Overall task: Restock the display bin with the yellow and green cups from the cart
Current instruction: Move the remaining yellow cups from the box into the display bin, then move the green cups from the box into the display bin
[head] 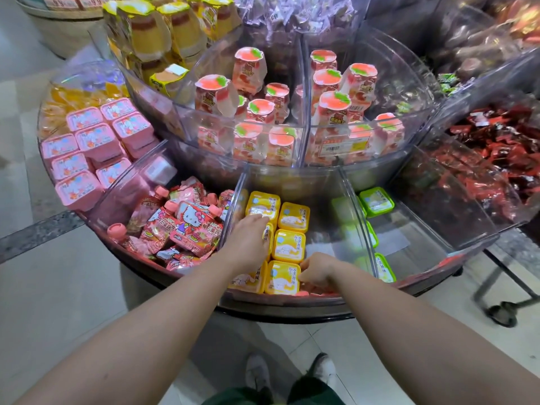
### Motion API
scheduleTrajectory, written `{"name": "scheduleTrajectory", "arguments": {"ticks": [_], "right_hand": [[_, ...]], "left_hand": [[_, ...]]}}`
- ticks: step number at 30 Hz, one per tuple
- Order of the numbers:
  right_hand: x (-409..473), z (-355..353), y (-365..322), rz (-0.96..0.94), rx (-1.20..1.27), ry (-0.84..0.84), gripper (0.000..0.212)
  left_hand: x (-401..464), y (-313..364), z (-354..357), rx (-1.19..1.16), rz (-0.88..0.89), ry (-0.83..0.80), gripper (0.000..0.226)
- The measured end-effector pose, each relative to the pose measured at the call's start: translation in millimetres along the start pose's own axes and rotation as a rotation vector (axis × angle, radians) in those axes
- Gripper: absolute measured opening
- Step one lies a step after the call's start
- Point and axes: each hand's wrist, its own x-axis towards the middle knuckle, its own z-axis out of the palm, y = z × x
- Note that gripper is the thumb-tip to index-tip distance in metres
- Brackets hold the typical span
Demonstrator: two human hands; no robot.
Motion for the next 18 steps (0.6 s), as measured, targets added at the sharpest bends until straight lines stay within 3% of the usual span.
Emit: {"name": "scheduleTrajectory", "arguments": {"ticks": [5, 7, 12, 15, 18], "right_hand": [[-12.4, -11.8, -11.5, 0.008, -0.085, 0.080, 0.022], [-25.4, -23.5, -22.0, -0.095, -0.221, 0.290, 0.033], [-66.2, -74.8, -25.1, -0.450, -0.179, 0.805, 0.043], [-79.3, -108.1, 4.9, -0.303, -0.317, 0.895, 0.071], [-91.1, -139.3, 54.7, -0.152, -0.310, 0.891, 0.078]], "left_hand": [[7.3, -0.7, 3.2, 0.002, -0.001, -0.024, 0.059], [13.4, 7.4, 0.0, -0.009, 0.008, -0.023, 0.062], [36.5, 58.7, -16.3, 0.066, 0.099, 0.125, 0.062], [47.9, 105.5, -19.7, 0.142, 0.166, 0.197, 0.064], [58.5, 161.6, -8.8, 0.232, 0.237, 0.216, 0.065]]}}
